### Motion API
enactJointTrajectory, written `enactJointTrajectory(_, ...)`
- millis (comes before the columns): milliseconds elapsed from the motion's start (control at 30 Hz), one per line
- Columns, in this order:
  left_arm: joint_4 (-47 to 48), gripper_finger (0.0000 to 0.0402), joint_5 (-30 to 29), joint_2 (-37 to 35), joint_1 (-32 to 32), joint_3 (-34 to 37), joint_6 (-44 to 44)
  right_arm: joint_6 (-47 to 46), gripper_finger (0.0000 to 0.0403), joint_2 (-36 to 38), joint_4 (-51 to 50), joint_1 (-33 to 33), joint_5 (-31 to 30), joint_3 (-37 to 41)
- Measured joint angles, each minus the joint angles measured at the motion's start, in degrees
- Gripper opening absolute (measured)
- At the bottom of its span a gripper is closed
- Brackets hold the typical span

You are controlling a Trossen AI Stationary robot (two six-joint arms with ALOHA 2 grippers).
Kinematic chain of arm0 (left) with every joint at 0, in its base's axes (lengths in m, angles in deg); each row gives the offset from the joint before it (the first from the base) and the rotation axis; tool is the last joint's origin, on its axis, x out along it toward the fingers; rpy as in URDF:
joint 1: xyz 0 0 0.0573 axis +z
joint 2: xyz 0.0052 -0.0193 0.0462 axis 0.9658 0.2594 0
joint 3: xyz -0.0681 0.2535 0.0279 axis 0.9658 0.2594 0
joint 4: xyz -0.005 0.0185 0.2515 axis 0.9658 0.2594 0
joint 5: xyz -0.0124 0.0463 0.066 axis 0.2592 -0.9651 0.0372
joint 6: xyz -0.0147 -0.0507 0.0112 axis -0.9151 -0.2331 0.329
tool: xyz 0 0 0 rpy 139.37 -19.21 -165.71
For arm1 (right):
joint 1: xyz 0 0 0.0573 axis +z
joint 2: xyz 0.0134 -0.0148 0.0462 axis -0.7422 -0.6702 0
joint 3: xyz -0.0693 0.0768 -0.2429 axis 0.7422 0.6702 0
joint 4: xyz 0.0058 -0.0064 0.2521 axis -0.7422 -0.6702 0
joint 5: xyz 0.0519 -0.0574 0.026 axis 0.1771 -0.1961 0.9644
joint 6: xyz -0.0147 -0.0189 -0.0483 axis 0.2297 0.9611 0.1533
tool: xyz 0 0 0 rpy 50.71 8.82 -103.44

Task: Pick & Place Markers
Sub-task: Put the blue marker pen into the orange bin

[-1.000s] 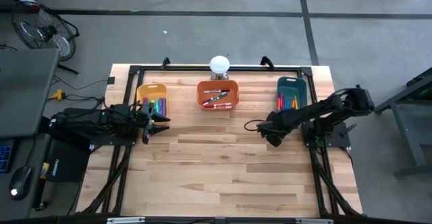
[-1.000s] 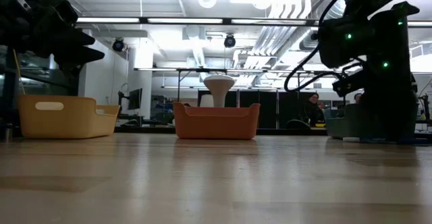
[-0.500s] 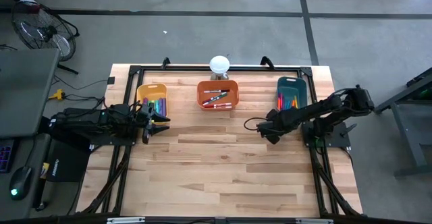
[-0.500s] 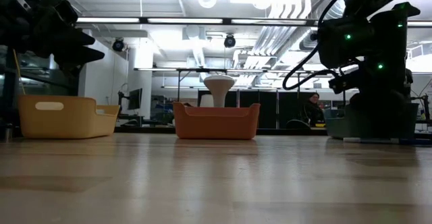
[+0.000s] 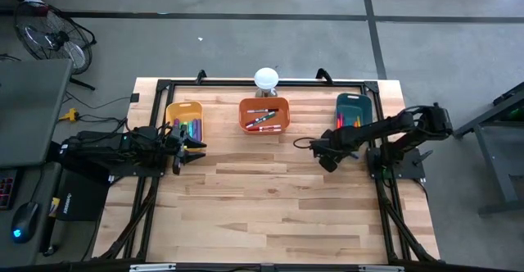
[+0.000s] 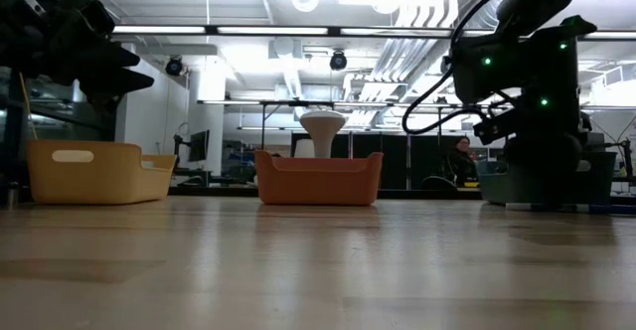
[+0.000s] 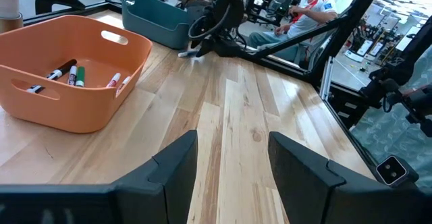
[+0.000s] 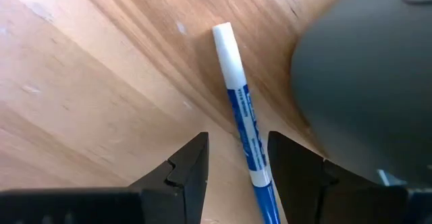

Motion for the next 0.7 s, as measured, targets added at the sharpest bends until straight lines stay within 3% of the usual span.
enactJointTrajectory(700,0.0,0.0179,0.0,-0.02,0.0,0.0,0.0,9.67,0.0142,0.04,0.16,-6.28,1.37,0.0)
